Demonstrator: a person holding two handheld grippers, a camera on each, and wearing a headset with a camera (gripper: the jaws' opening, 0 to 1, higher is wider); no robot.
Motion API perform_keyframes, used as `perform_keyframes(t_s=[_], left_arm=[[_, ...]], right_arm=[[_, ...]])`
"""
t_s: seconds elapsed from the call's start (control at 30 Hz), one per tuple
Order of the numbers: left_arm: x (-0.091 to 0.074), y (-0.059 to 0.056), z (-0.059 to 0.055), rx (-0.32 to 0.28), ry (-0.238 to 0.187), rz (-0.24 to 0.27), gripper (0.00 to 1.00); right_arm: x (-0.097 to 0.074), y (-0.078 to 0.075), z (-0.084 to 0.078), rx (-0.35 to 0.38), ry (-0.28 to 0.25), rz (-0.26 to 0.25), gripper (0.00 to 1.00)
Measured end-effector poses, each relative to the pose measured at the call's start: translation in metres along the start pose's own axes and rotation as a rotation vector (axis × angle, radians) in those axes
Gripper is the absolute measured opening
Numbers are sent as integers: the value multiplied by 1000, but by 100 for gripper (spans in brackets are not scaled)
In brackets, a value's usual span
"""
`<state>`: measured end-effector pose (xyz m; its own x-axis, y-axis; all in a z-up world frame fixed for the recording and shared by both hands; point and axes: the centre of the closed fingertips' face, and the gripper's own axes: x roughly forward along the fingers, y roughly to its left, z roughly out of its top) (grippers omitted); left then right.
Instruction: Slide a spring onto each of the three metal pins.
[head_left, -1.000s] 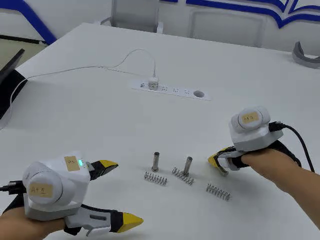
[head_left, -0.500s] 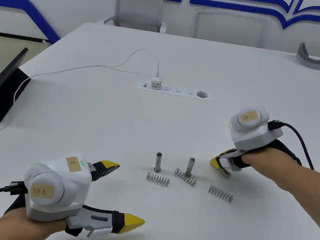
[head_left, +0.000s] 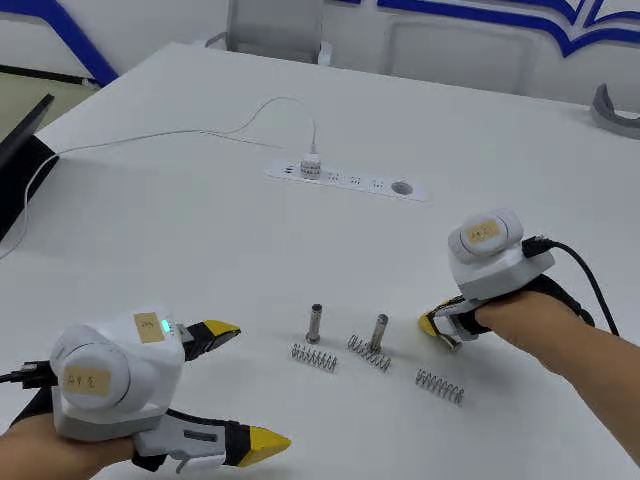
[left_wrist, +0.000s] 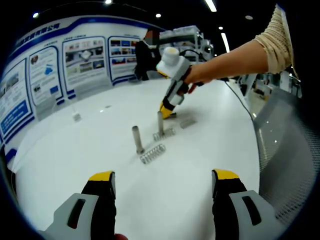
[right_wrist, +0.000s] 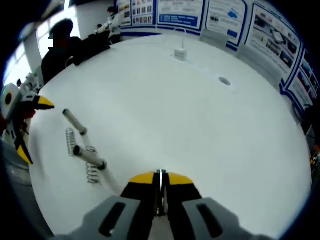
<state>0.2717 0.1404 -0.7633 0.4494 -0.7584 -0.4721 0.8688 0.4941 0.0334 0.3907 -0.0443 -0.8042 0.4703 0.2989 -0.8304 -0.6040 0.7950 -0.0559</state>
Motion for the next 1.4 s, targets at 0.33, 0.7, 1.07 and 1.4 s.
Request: perform_keyframes(t_s=[0.33, 0.7, 1.07, 1.4], left_arm=[[-2, 0, 3, 7, 0, 1, 80], [-1, -1, 6, 14, -4, 0, 80], [-2, -2, 11, 28, -9, -2, 80], [-4, -3, 14, 35, -11, 0, 80]], right_arm=[[-2, 0, 3, 27, -68, -37, 8], [-31, 1, 2, 58, -136, -33, 9], [-52, 6, 0, 68, -207, -50, 9], [-59, 10, -5, 98, -245, -42, 9]])
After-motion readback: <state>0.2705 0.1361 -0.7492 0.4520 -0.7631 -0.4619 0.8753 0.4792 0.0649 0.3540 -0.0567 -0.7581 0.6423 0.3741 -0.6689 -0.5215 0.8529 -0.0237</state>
